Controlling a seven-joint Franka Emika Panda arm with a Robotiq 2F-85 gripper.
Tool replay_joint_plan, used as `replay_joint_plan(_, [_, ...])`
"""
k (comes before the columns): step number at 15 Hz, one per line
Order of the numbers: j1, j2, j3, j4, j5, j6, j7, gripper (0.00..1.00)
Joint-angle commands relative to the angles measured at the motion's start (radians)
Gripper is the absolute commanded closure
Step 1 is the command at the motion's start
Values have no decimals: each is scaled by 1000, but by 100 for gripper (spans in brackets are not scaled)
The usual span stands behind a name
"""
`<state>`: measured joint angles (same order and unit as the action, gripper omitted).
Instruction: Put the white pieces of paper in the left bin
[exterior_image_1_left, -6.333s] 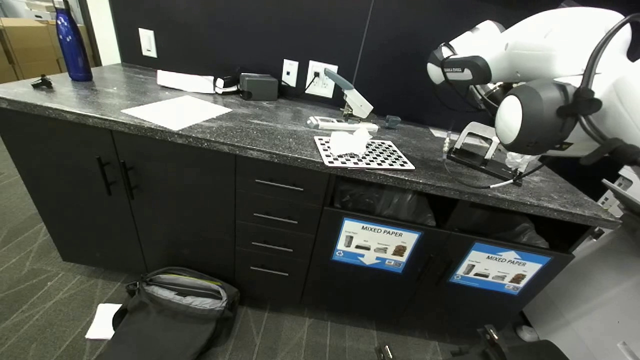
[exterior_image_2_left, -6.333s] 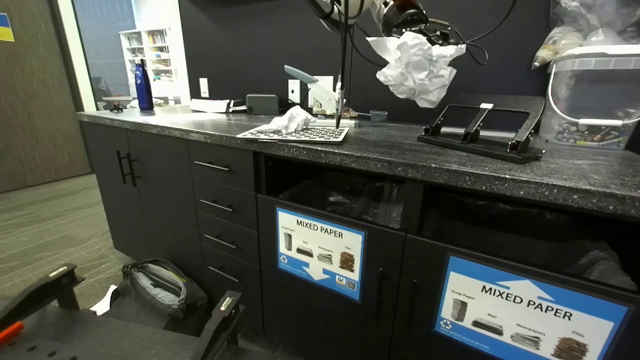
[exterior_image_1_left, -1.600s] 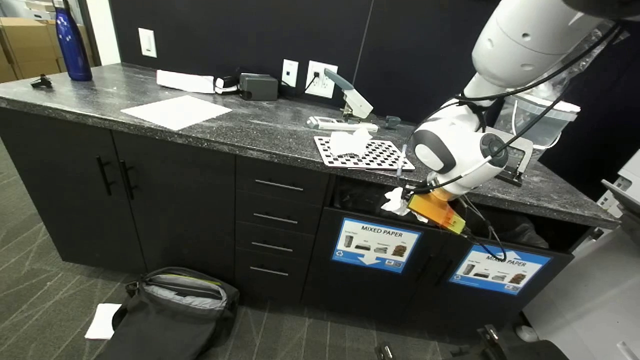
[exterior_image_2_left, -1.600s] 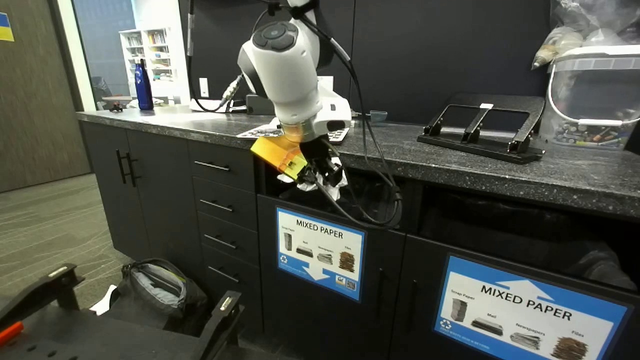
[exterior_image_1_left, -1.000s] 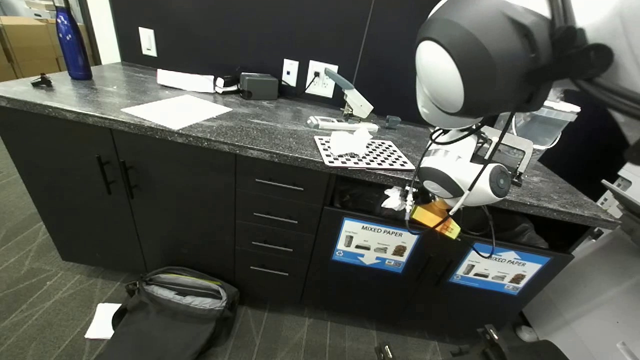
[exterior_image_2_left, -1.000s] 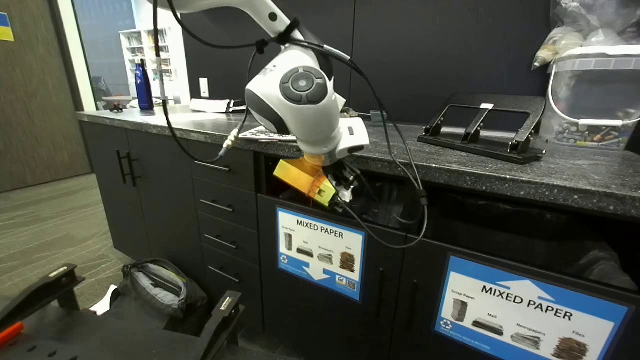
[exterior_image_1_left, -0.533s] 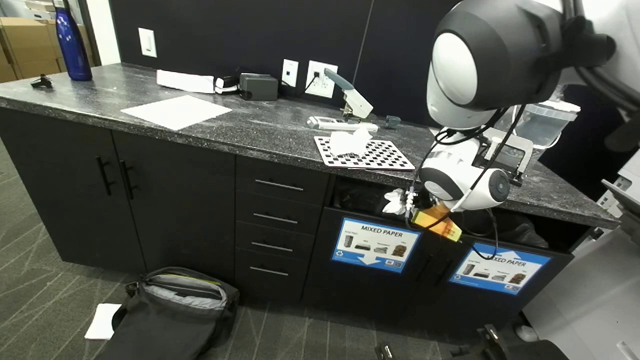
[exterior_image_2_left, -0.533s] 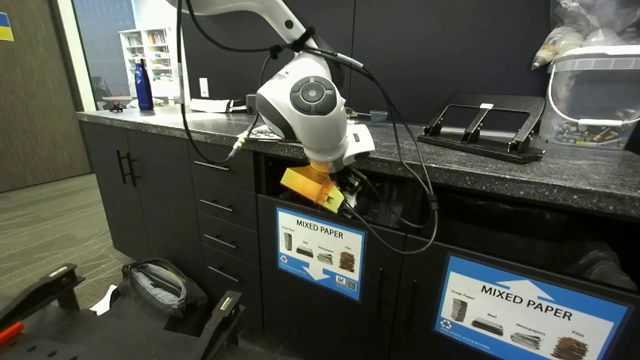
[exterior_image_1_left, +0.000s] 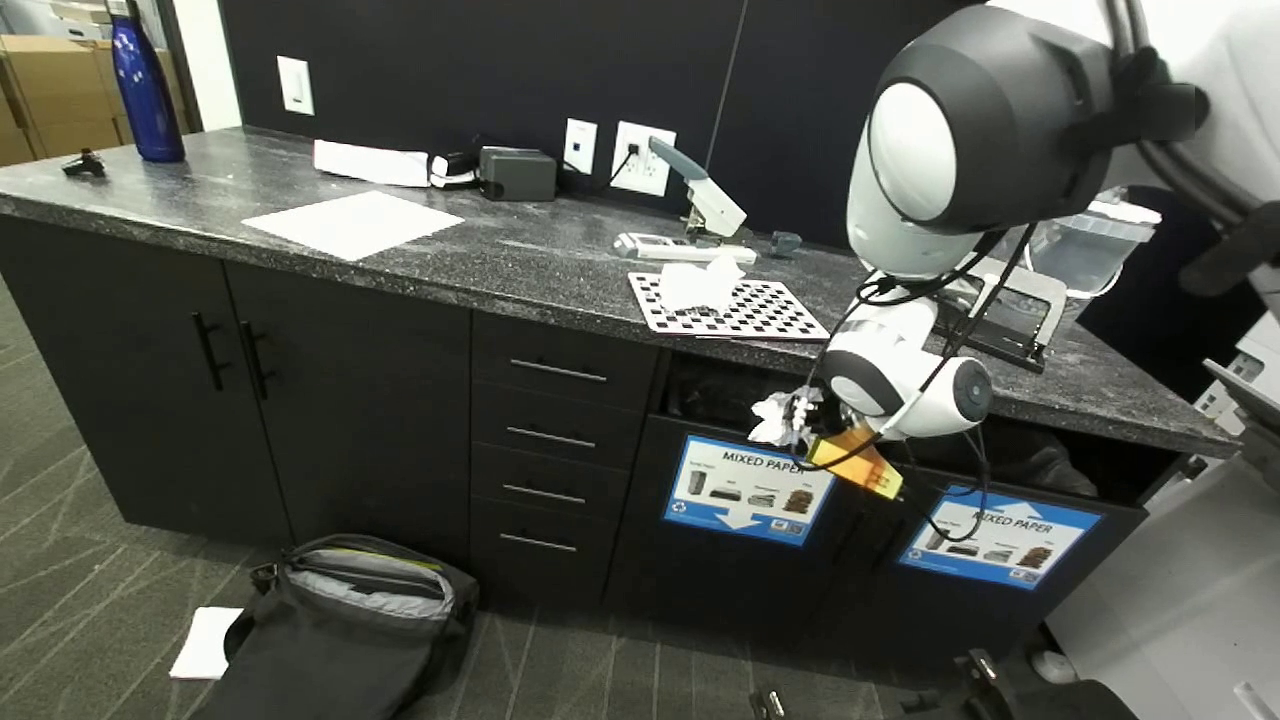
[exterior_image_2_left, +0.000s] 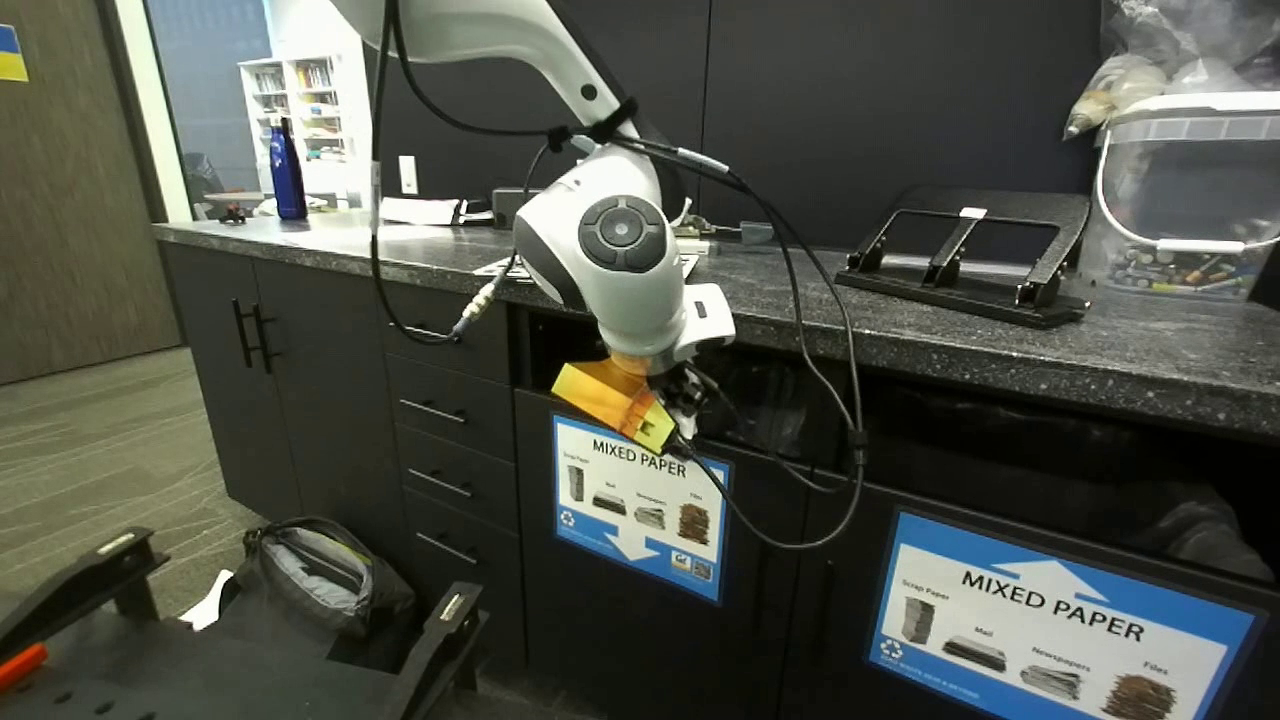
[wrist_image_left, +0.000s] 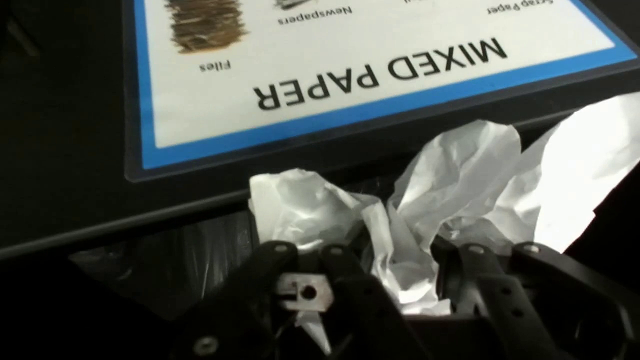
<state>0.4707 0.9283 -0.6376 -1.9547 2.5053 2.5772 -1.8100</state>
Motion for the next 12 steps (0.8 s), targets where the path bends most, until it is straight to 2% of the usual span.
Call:
replay_joint_plan(1, [-114,10,66,120,15,7,-76,92])
replay_joint_plan(7, [-240,36,157,183,18,5,-169,92])
replay_joint_plan(8, [-251,44,168,193,18,16,-181,63])
replay_joint_plan(9, [-267,51,177,204,18,17,-193,63])
replay_joint_plan(12, [-301,74,197,234,19,22,-213,39])
